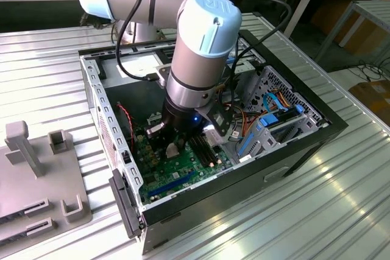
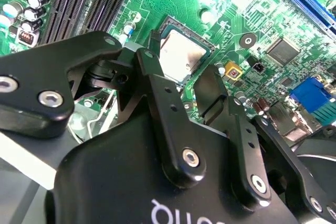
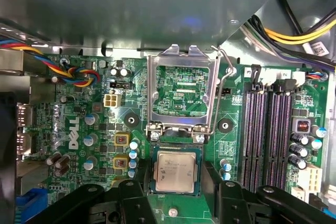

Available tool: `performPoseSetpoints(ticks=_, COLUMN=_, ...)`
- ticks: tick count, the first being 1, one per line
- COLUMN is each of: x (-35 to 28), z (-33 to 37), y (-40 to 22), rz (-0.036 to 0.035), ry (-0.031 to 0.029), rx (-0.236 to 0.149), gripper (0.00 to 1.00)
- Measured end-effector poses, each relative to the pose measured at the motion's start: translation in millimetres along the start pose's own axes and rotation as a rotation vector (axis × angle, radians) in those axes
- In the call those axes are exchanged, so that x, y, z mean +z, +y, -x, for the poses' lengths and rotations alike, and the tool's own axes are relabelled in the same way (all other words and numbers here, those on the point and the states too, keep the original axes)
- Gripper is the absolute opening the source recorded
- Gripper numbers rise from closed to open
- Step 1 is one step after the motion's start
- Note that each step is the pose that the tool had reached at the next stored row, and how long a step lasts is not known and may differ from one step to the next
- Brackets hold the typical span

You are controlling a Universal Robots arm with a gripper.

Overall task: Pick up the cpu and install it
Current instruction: 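Place the cpu into insertion slot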

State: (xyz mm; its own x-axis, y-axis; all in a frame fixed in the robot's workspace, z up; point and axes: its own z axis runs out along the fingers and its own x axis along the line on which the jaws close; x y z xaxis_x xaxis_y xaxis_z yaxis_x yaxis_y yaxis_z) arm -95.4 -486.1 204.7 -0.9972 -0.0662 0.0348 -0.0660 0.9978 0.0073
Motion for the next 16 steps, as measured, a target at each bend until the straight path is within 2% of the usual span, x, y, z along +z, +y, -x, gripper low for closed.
performPoseSetpoints(ticks=1, x=-6.3, z=-0.1, y=0.0, rz=0.0000, ry=0.0003, rx=0.000, gripper=0.53)
performPoseSetpoints(ticks=5, x=-10.7, z=-0.1, y=0.1, rz=0.0001, ry=0.0007, rx=0.000, gripper=0.52)
performPoseSetpoints(ticks=7, x=-11.7, z=0.2, y=0.1, rz=0.0001, ry=0.0011, rx=0.000, gripper=0.39)
performPoseSetpoints(ticks=8, x=-12.1, z=0.2, y=0.1, rz=0.0002, ry=0.0011, rx=0.001, gripper=0.27)
performPoseSetpoints(ticks=10, x=-13.0, z=0.3, y=0.0, rz=0.0001, ry=0.0013, rx=0.002, gripper=0.15)
performPoseSetpoints(ticks=11, x=-13.0, z=0.3, y=0.1, rz=0.0003, ry=0.0013, rx=0.002, gripper=0.15)
performPoseSetpoints(ticks=12, x=-13.0, z=0.3, y=0.1, rz=0.0003, ry=0.0013, rx=0.002, gripper=0.11)
performPoseSetpoints(ticks=16, x=-13.2, z=0.3, y=0.0, rz=0.0002, ry=0.0014, rx=0.003, gripper=0.11)
